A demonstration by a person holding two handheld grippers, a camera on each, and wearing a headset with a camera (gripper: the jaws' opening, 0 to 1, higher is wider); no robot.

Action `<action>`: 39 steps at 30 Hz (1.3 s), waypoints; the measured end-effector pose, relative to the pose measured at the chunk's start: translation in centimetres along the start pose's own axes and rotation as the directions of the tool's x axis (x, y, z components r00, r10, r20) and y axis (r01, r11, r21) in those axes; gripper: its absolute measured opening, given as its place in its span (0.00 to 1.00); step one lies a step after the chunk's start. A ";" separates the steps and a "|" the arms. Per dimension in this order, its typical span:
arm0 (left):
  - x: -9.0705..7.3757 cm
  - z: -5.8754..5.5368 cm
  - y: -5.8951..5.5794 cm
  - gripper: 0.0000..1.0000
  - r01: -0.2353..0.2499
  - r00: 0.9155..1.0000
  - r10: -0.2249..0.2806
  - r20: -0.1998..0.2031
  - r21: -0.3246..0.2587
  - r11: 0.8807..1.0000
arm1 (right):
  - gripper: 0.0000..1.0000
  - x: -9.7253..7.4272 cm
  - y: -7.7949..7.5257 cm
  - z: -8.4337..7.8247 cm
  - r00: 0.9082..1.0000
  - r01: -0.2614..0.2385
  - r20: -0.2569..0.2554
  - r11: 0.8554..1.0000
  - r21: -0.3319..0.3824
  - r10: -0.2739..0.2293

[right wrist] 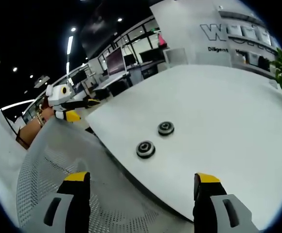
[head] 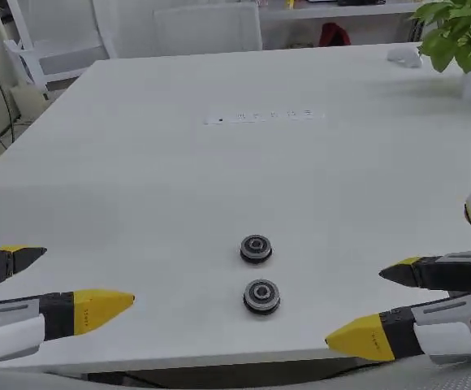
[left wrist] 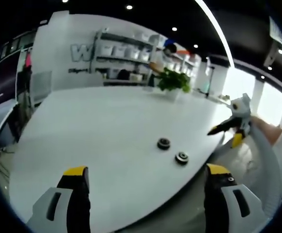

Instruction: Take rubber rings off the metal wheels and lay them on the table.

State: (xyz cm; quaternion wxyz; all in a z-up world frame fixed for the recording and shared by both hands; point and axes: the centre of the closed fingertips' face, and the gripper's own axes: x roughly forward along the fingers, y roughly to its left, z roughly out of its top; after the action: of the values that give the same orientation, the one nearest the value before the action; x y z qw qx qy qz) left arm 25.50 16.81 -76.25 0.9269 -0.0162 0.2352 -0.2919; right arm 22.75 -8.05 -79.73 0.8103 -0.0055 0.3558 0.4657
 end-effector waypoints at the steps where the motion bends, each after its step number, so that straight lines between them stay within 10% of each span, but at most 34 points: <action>1: 0.1 0.0 -0.3 1.00 0.011 1.000 -0.011 -0.003 0.002 1.000 | 0.85 0.0 0.0 0.0 1.000 -0.002 0.000 1.000 -0.004 0.002; 17: -0.9 5.9 -4.1 1.00 0.118 0.989 -0.129 0.069 0.150 0.982 | 0.83 -2.5 -1.8 4.4 0.991 0.082 0.109 0.993 -0.082 -0.073; 27: -0.7 11.5 -8.3 0.89 0.176 0.965 -0.229 0.124 0.339 0.924 | 0.71 -2.8 -1.0 9.9 0.982 0.064 0.185 0.981 -0.184 -0.029; 39: 2.9 13.0 -9.1 0.86 0.233 0.959 -0.282 0.034 0.474 0.849 | 0.65 -1.3 -0.2 14.4 0.985 0.014 0.165 0.951 -0.309 0.039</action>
State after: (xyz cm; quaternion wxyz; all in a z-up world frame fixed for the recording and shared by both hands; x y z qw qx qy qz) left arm 28.47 6.29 -64.43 0.8667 0.1601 0.1064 -0.4602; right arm 30.71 -4.20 -68.28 0.8237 -0.0905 0.2083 0.5195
